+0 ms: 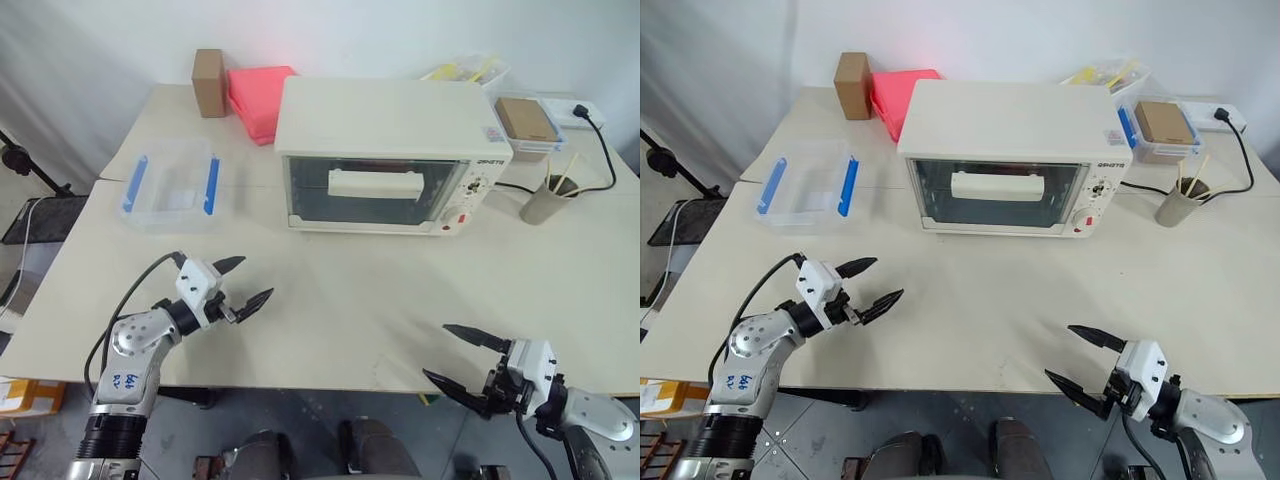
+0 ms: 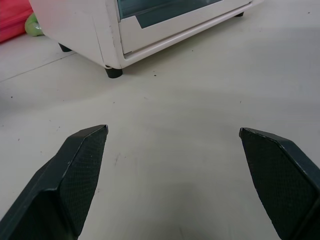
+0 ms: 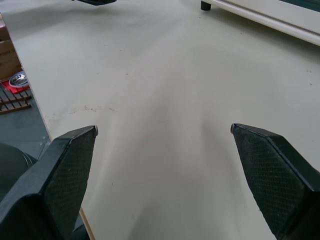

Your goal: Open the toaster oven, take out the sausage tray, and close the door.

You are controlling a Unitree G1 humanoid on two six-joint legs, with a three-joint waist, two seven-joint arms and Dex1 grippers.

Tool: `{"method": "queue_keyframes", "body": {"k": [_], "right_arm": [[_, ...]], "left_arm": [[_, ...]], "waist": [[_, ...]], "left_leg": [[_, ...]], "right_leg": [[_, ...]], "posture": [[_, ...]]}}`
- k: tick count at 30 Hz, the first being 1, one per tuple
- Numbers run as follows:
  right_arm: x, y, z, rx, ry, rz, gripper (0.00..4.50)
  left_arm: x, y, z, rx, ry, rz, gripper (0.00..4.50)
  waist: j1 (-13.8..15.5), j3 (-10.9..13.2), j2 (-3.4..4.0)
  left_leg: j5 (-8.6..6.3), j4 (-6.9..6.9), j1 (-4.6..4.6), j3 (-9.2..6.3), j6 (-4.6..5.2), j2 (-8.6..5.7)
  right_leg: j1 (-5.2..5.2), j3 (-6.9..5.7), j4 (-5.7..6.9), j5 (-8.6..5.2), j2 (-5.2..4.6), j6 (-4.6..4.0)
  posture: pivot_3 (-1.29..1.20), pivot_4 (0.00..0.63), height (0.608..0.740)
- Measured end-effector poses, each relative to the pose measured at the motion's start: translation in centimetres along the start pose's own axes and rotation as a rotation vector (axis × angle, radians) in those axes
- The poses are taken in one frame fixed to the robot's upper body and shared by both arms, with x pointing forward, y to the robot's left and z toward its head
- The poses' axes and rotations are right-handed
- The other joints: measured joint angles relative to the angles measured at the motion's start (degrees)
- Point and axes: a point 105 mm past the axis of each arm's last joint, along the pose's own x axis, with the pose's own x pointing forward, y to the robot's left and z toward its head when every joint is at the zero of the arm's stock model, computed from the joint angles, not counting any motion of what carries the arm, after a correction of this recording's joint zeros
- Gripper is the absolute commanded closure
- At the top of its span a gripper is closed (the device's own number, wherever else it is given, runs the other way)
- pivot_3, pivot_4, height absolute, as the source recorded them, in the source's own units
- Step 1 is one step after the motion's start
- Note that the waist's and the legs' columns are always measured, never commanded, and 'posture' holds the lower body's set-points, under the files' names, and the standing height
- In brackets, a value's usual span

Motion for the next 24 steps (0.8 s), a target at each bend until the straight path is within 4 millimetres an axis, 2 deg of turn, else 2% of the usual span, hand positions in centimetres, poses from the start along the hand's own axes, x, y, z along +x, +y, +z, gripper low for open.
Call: {"method": "queue_keyframes", "body": {"k": [4,8,9,10,12,18,20,24], "right_arm": [[0.9,-0.9,1.0,0.009,-0.038,-0.013,0.0],[3.4,-1.9,4.0,0.07,-0.15,0.013,0.0],[3.6,-2.1,4.3,0.073,-0.156,0.016,0.0],[4.7,-3.1,5.6,0.073,-0.187,0.018,0.0],[5.4,-4.0,6.9,0.064,-0.216,0.018,0.0],[8.7,-7.6,10.2,0.052,-0.313,-0.017,0.0],[9.3,-8.4,10.6,0.05,-0.327,-0.035,0.0],[9.9,-9.8,10.2,0.034,-0.313,-0.075,0.0]], "left_arm": [[0.1,-0.2,0.0,0.002,0.006,-0.025,0.04],[-0.6,-0.6,0.4,-0.042,-0.002,-0.078,0.04],[-0.8,-0.7,0.5,-0.055,-0.011,-0.084,0.04],[-1.4,-0.8,1.8,-0.108,-0.082,-0.116,0.04],[-1.8,-0.8,3.2,-0.111,-0.136,-0.133,0.04],[-3.6,-1.1,3.9,-0.112,-0.103,-0.194,0.04],[-3.6,-1.3,4.3,-0.129,-0.117,-0.197,0.04],[-3.7,-2.3,3.9,-0.173,-0.127,-0.187,0.04]], "waist": [[-0.1,0.0,0.0],[-0.1,0.0,0.0],[-0.2,0.0,0.0],[-0.3,0.0,0.0],[-0.1,0.0,-0.01],[-0.3,0.0,-0.02],[-0.3,0.0,-0.01],[-0.1,0.1,0.01]], "left_leg": [[0.0,0.02,0.0,0.02,0.0,0.0],[0.01,0.01,0.0,0.0,-0.02,0.03],[0.01,0.02,0.0,0.0,-0.02,0.03],[0.01,0.07,-0.04,0.0,-0.02,0.04],[0.01,0.07,-0.03,-0.05,-0.02,0.04],[0.0,0.12,-0.07,-0.01,0.01,0.02],[-0.01,0.09,-0.08,-0.02,0.01,0.03],[-0.03,0.08,-0.19,-0.02,0.06,0.03]], "right_leg": [[-0.01,0.01,0.03,0.0,0.0,0.0],[-0.04,-0.01,0.09,0.0,0.0,0.0],[-0.04,-0.01,0.08,0.0,0.0,0.0],[-0.06,-0.01,0.1,0.0,-0.02,0.0],[-0.05,-0.06,0.09,0.0,-0.01,0.0],[-0.06,-0.04,0.06,0.0,-0.01,-0.01],[-0.07,-0.06,0.03,0.0,0.0,-0.01],[-0.14,-0.06,-0.05,-0.01,-0.02,-0.01]], "posture": [[0.0,0.15,0.74],[0.0,0.15,0.74],[0.0,0.15,0.74],[0.0,0.15,0.74],[0.0,0.15,0.74],[0.0,0.15,0.74],[0.0,0.15,0.74],[0.0,0.15,0.74]]}}
